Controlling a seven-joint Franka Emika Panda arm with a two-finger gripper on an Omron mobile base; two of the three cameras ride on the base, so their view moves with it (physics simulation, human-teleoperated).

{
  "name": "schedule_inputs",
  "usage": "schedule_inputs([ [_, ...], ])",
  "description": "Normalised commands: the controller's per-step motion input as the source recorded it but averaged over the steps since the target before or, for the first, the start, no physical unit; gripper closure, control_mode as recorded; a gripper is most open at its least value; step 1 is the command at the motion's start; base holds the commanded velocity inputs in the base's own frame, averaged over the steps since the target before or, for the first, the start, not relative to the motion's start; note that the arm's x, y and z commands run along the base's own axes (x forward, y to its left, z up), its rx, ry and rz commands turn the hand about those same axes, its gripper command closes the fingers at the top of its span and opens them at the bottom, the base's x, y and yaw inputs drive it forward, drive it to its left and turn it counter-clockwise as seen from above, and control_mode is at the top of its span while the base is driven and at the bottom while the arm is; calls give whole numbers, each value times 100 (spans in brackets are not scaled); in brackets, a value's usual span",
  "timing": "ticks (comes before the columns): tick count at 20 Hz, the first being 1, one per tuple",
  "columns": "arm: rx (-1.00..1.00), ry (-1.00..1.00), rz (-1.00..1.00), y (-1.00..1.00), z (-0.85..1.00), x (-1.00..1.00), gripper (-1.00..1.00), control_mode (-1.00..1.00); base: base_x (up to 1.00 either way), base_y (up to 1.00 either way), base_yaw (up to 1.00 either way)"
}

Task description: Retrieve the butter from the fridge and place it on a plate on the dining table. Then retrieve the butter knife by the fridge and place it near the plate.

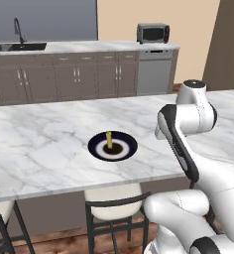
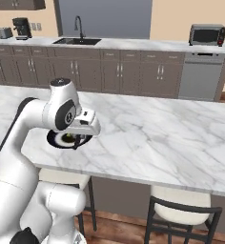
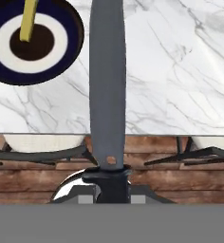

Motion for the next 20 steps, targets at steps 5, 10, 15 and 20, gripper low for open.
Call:
schedule_inputs([
  [5, 0, 0, 1, -14, -11, 64, 100, -100, 0, 0, 0],
  [10, 0, -3, 1, -7, -24, 54, 100, -100, 0, 0, 0],
  [15, 0, -4, 0, 0, -31, 71, 100, -100, 0, 0, 0],
  [20, 0, 0, 0, -2, -35, 82, 100, -100, 0, 0, 0],
])
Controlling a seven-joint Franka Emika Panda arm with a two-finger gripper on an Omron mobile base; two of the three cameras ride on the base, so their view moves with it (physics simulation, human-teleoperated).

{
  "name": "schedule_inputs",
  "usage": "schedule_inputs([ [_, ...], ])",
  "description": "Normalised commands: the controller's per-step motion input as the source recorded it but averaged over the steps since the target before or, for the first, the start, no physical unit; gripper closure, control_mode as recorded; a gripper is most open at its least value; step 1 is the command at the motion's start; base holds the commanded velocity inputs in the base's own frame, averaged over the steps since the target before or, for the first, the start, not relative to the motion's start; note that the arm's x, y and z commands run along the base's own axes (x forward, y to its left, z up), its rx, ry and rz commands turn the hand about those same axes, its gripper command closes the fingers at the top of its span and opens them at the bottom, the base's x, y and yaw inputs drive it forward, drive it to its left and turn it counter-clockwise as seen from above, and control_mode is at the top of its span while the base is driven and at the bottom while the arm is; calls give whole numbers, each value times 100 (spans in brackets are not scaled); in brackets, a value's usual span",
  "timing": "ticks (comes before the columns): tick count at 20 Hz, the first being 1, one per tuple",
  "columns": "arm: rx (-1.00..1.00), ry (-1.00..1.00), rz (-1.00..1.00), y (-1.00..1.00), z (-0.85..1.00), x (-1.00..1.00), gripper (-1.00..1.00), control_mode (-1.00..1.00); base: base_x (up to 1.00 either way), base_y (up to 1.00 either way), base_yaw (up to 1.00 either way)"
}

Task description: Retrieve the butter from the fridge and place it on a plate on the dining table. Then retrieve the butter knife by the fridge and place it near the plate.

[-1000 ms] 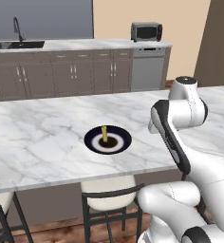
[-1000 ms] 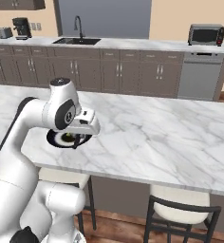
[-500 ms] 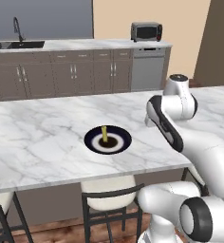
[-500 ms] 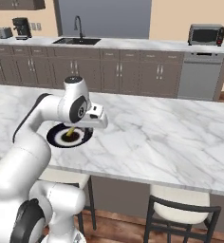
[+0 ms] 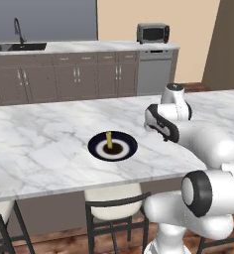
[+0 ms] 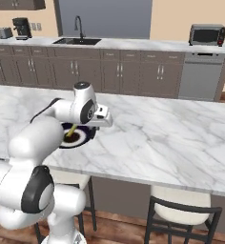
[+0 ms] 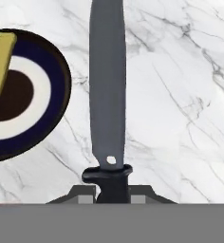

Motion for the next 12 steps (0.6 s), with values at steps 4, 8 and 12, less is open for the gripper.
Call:
schedule_inputs([
  [4, 0, 0, 0, -13, -28, 52, 100, -100, 0, 0, 0],
  [8, 0, 0, 0, -2, -31, 41, 100, -100, 0, 0, 0],
  [12, 0, 0, 0, 0, -31, 28, 100, -100, 0, 0, 0],
])
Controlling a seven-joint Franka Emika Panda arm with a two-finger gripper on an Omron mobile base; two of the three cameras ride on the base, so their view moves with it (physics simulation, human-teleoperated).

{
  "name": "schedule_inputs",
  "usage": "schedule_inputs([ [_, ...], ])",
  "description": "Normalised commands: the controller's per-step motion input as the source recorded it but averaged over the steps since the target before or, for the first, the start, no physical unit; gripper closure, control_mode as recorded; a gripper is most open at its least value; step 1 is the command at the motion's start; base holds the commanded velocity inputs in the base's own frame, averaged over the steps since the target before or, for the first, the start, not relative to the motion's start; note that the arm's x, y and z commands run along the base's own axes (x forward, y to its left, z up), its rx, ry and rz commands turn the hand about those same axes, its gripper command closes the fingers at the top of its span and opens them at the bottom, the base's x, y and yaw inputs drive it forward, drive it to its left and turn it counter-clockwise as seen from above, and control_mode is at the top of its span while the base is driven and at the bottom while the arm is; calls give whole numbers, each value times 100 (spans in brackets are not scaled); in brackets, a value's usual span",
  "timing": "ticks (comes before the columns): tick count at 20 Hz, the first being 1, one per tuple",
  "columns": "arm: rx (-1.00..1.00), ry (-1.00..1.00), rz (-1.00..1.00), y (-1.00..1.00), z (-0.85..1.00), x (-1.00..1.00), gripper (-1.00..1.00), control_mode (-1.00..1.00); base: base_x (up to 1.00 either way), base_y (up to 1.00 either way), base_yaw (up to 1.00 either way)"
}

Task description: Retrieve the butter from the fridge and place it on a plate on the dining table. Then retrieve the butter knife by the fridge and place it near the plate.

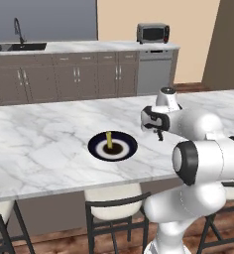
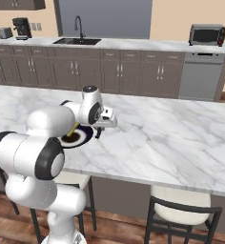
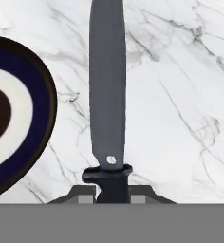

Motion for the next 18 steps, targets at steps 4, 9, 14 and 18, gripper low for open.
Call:
schedule_inputs([
  [4, 0, 0, 0, 0, -26, 3, 100, -100, 0, 0, 0],
  [9, 0, 0, 0, 0, -28, 1, 100, -100, 0, 0, 0],
  [14, 0, 0, 0, 0, -27, 8, 100, -100, 0, 0, 0],
  [18, 0, 0, 0, 0, -28, 12, 100, -100, 0, 0, 0],
])
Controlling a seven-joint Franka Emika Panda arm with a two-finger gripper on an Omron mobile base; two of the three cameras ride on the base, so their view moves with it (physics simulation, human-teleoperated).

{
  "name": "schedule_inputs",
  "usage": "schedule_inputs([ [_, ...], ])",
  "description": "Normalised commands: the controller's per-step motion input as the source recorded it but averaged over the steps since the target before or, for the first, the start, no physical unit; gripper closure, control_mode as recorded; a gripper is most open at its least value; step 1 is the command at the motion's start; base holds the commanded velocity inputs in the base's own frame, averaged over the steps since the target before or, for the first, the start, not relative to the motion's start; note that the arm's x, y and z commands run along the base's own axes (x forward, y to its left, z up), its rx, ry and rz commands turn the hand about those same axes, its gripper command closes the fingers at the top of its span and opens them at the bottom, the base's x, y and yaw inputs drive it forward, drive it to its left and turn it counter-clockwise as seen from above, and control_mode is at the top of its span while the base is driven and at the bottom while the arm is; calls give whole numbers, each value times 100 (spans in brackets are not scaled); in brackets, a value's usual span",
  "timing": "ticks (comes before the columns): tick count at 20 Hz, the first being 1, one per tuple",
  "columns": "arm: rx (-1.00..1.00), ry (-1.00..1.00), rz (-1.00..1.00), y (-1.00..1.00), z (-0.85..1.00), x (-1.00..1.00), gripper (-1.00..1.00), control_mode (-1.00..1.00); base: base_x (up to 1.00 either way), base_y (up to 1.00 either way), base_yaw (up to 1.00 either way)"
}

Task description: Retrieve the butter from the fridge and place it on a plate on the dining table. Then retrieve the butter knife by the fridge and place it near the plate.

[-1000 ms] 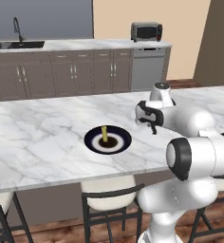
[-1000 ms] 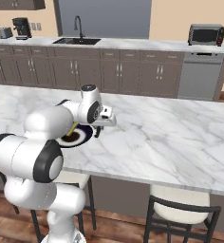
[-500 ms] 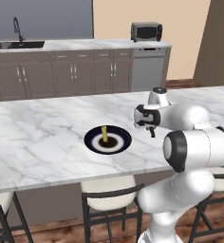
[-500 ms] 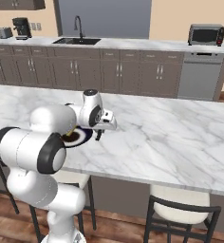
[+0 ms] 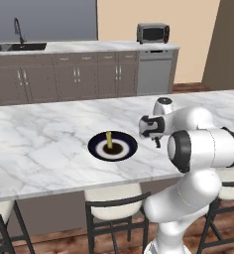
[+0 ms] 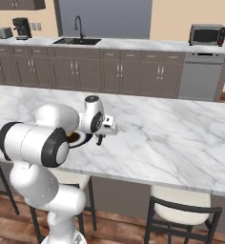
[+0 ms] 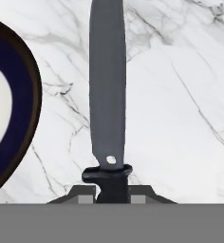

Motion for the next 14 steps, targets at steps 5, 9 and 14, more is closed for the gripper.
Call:
schedule_inputs([
  [5, 0, 0, 0, 0, -27, 13, 100, -100, 0, 0, 0],
  [9, 0, 0, 0, -2, -19, 2, 100, -100, 0, 0, 0],
  [14, 0, 0, 0, -2, -20, 0, 100, -100, 0, 0, 0],
])
